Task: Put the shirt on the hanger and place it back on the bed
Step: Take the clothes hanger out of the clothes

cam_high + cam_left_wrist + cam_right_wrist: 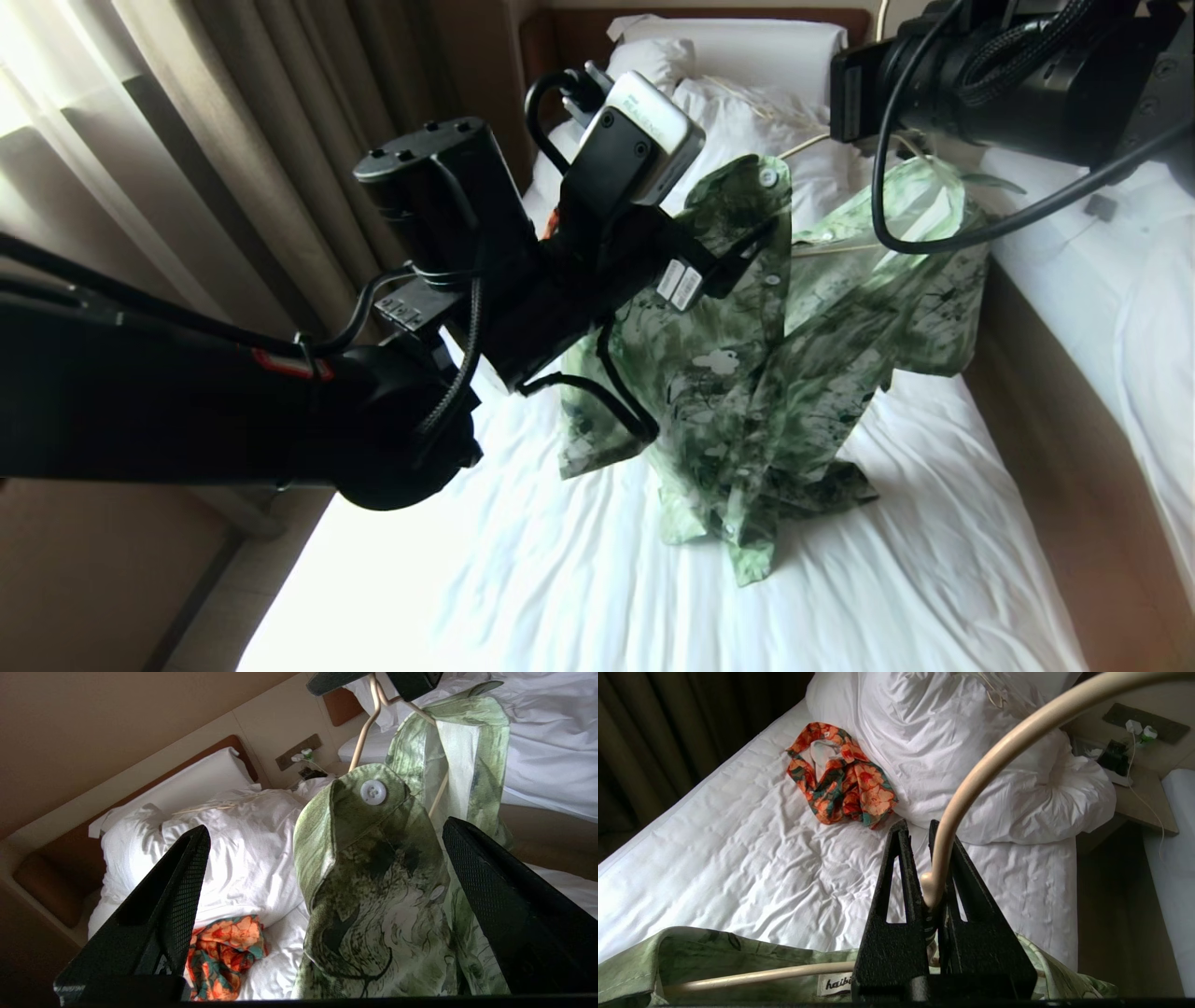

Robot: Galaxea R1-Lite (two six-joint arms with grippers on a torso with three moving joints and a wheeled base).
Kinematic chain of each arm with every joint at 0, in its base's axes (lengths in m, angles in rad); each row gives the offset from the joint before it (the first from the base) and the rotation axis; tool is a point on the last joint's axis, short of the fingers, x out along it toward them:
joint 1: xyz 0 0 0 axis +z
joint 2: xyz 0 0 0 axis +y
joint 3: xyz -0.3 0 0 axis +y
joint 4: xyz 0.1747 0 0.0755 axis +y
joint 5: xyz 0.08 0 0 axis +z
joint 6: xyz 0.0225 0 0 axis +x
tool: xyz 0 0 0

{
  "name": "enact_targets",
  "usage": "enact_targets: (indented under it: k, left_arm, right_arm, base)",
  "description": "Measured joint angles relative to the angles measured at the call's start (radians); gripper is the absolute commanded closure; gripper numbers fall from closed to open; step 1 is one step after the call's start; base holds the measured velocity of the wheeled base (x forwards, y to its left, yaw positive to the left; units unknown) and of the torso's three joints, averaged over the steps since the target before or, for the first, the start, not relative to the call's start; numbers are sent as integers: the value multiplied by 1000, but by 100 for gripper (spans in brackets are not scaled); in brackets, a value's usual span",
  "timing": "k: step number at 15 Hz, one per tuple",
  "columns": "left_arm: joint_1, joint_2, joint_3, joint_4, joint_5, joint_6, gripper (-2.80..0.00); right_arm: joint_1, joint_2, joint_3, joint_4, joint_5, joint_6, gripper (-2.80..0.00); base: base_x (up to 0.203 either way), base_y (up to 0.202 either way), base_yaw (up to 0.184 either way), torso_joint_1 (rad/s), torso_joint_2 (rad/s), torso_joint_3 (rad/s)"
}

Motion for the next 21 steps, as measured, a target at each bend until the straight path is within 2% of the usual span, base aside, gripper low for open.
enact_targets:
  k: [1,9,16,19,21]
  left_arm:
    - [-1,7,-16,0,3,0,0]
    - [-1,20,-35,0,21,-5,0]
    - [12,-12,-20,-3,52,-27,0]
    - [44,-76,49,-1,57,-68,0]
    - [82,-144,137,6,58,-114,0]
  right_arm:
    - [1,-1,-1,0,0,0,0]
    - [13,-2,-2,0,-1,-1,0]
    - [-14,3,-1,-1,-3,-2,0]
    - [-38,16,-19,-1,-6,-4,0]
    - [-52,33,-47,-2,-8,-5,0]
  base:
    - [0,0,0,0,0,0]
    - [0,0,0,0,0,0]
    - [0,0,0,0,0,0]
    - [0,0,0,0,0,0]
    - [0,0,0,0,0,0]
